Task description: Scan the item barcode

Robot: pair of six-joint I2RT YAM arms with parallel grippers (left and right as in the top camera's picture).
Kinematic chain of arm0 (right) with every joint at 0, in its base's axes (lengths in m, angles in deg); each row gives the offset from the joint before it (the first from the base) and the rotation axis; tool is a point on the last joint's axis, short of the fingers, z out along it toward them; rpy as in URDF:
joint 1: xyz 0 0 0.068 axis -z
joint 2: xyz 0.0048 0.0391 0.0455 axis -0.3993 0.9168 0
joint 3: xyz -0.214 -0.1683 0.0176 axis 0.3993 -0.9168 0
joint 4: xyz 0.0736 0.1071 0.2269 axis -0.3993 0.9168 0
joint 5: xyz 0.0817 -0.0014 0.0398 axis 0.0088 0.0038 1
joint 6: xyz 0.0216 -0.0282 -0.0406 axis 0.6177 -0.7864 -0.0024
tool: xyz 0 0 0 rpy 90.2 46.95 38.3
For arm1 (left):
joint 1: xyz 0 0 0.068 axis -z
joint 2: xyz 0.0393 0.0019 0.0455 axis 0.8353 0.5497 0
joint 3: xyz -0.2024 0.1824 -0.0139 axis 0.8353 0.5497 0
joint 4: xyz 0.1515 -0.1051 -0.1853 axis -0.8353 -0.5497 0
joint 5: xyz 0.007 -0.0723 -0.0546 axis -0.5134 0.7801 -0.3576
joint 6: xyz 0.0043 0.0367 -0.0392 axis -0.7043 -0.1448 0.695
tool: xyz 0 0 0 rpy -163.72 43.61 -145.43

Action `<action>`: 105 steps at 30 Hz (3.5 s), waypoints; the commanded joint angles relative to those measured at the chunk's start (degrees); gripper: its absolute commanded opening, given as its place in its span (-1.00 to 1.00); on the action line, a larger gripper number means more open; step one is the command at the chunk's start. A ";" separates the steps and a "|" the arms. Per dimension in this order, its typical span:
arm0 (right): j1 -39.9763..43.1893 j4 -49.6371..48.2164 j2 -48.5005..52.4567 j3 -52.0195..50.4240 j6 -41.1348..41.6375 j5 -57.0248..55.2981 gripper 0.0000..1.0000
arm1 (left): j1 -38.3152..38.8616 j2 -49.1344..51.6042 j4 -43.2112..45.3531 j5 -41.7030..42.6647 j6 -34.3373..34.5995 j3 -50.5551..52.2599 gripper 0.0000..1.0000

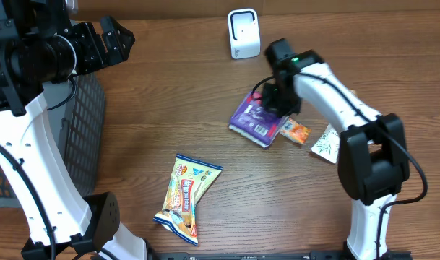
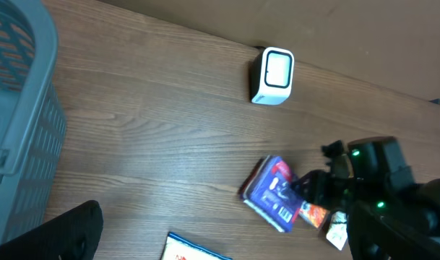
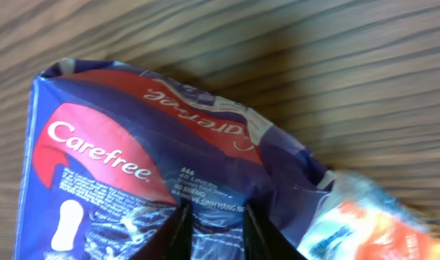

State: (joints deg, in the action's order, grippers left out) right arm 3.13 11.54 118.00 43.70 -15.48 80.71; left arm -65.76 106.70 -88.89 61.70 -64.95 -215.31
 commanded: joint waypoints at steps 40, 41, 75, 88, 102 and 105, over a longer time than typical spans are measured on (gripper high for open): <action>2.67 0.94 -1.99 -3.08 -6.40 17.35 -0.32 | -0.20 -0.28 0.09 0.59 -0.48 -0.63 1.00; 2.62 1.64 -2.14 -2.16 -6.88 17.27 -0.29 | -0.20 -0.28 0.09 0.59 -0.48 -0.63 1.00; 1.38 -1.40 -2.27 -1.73 -13.77 7.23 -0.92 | -0.20 -0.28 0.09 0.61 -0.48 -0.63 1.00; -2.10 30.45 -1.97 18.99 2.99 -37.11 -0.93 | -0.20 -0.28 0.09 0.59 -0.48 -0.63 1.00; -3.61 30.45 -1.55 9.35 6.71 -36.09 -0.86 | -0.20 -0.28 0.09 0.59 -0.48 -0.63 1.00; -5.09 31.41 -0.35 9.35 8.26 -35.98 -0.85 | -0.20 -0.28 0.09 0.59 -0.48 -0.63 1.00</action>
State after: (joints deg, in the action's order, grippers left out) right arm -0.10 42.36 116.80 53.14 -9.56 44.56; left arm -65.76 106.70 -88.89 61.70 -64.95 -215.31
